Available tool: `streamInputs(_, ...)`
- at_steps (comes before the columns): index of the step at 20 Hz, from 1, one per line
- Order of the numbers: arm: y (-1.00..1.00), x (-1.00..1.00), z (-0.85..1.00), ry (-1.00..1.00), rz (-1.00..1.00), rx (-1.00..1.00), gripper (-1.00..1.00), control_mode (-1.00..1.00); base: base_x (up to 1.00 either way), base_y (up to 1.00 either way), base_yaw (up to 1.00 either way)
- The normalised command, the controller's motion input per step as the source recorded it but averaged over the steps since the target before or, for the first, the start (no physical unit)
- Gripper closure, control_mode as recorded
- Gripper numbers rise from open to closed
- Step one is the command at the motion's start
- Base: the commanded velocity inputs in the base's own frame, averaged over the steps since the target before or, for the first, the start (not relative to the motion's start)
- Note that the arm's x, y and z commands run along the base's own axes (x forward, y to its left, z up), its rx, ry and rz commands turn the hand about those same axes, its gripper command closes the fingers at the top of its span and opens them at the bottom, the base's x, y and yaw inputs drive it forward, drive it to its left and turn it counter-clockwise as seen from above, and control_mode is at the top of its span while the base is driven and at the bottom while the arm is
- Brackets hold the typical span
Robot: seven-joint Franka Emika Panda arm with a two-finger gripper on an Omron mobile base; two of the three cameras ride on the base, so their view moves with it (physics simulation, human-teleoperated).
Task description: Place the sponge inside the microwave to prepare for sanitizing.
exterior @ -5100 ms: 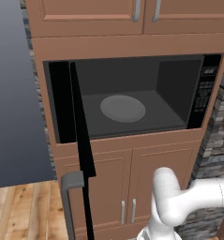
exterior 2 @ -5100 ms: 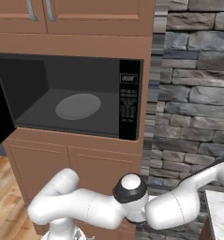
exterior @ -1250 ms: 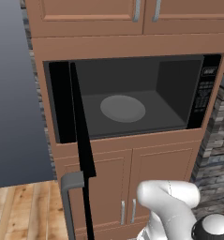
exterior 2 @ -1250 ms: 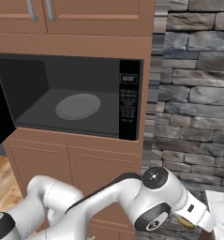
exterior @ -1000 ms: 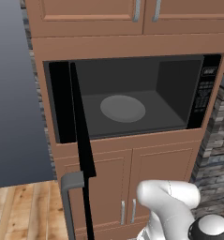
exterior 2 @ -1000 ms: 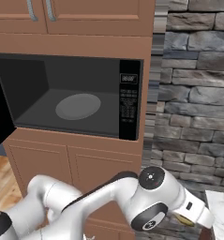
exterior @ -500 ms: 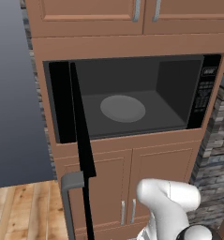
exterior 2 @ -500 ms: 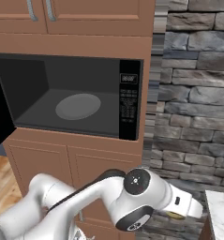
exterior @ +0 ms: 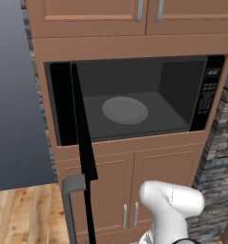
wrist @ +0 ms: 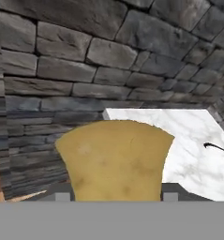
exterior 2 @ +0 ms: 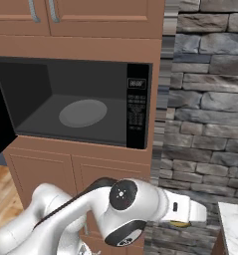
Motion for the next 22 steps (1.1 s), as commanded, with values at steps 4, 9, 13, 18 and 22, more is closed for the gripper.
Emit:
streamInputs(4,-0.01,0.01,0.76,0.21,0.0,0.35,1.0,-1.0,0.0,0.0,0.0)
streamInputs(9,-0.12,0.14,0.3,0.16,0.0,0.69,1.0,-1.0,0.0,0.0,0.0)
streamInputs(13,0.11,-0.11,0.04,0.02,0.0,0.52,1.0,-1.0,0.0,0.0,0.0)
streamInputs(18,0.6,-0.27,0.0,0.06,0.04,0.1,1.0,-1.0,0.0,0.0,0.0)
streamInputs(22,0.95,-0.18,0.0,0.01,0.05,-0.1,1.0,-1.0,0.0,0.0,0.0)
